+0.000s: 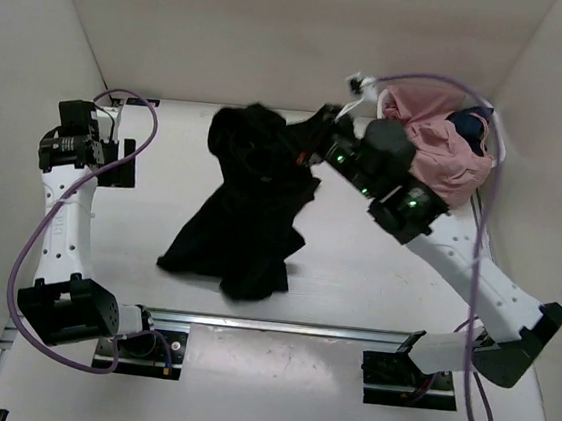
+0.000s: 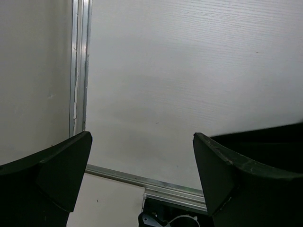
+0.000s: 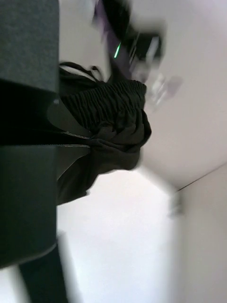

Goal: Fold and stack the trousers
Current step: Grab the trousers from the pile, then flatten the trousers out

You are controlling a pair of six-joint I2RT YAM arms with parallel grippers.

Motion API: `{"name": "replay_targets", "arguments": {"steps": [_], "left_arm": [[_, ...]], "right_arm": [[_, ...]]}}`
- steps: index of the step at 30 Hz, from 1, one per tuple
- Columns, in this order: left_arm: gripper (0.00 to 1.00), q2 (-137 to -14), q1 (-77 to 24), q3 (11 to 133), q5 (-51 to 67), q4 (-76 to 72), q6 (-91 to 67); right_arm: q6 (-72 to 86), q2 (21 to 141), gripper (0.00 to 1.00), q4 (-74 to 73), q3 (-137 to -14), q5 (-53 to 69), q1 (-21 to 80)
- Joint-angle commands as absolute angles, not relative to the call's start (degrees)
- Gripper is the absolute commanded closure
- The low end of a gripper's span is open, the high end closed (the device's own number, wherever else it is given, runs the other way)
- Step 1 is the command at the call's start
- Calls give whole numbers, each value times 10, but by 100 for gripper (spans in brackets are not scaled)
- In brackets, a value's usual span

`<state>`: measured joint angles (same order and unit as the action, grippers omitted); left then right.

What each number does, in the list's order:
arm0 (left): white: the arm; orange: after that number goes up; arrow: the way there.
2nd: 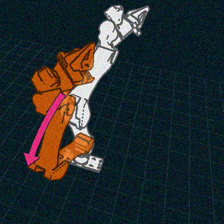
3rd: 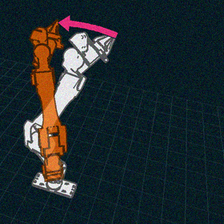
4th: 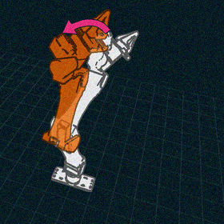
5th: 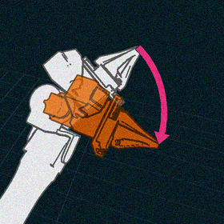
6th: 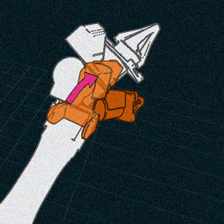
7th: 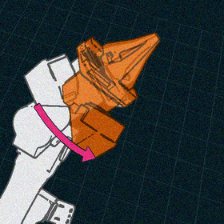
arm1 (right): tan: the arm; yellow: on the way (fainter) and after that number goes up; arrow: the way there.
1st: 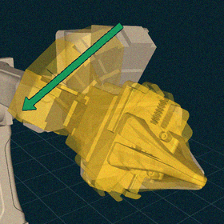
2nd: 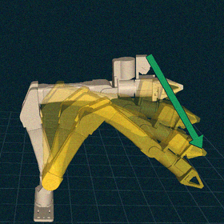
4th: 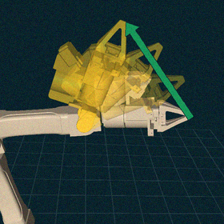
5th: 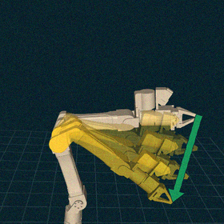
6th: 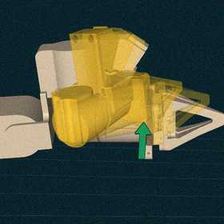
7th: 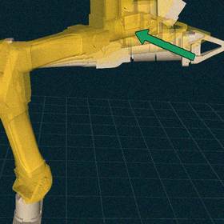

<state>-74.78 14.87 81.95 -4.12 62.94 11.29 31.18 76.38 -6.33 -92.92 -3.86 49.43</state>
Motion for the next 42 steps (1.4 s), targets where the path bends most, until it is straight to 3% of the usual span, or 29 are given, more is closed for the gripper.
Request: {"name": "replay_targets", "arguments": {"steps": [1, 3, 6, 7, 10, 14, 19, 24, 30, 33, 38, 42], "left_arm": [[0, -725, 150, 842, -51, 625, 112], [0, -725, 150, 826, -51, 620, 126], [0, -725, 150, 803, -20, 620, 175], [0, -718, 150, 779, -12, 620, 187], [3, -704, 134, 713, -12, 614, 231], [11, -699, 127, 613, -19, 609, 283], [13, -693, 56, 487, -73, 573, 303], [13, -686, -16, 344, -169, 484, 308], [13, -755, -66, 310, -182, 420, 274], [22, -803, -87, 323, -182, 410, 259], [86, -841, -87, 333, -172, 410, 246], [86, -825, -87, 351, -210, 410, 251]], "right_arm": [[454, 745, 100, -32, -802, -79, 472], [515, 722, 100, -44, -742, -101, 429], [574, 696, 60, -146, -654, -135, 340], [574, 696, 27, -209, -625, -148, 285], [513, 689, 9, -295, -608, -148, 216], [418, 684, 8, -316, -603, -123, 208], [399, 711, 12, -273, -589, -56, 239], [376, 818, 10, -314, -648, -69, 314], [304, 995, 7, -385, -794, -150, 391], [287, 1064, 7, -428, -867, -161, 397], [293, 1109, 9, -422, -870, -163, 403], [317, 1143, 23, -422, -865, -183, 364]]}}
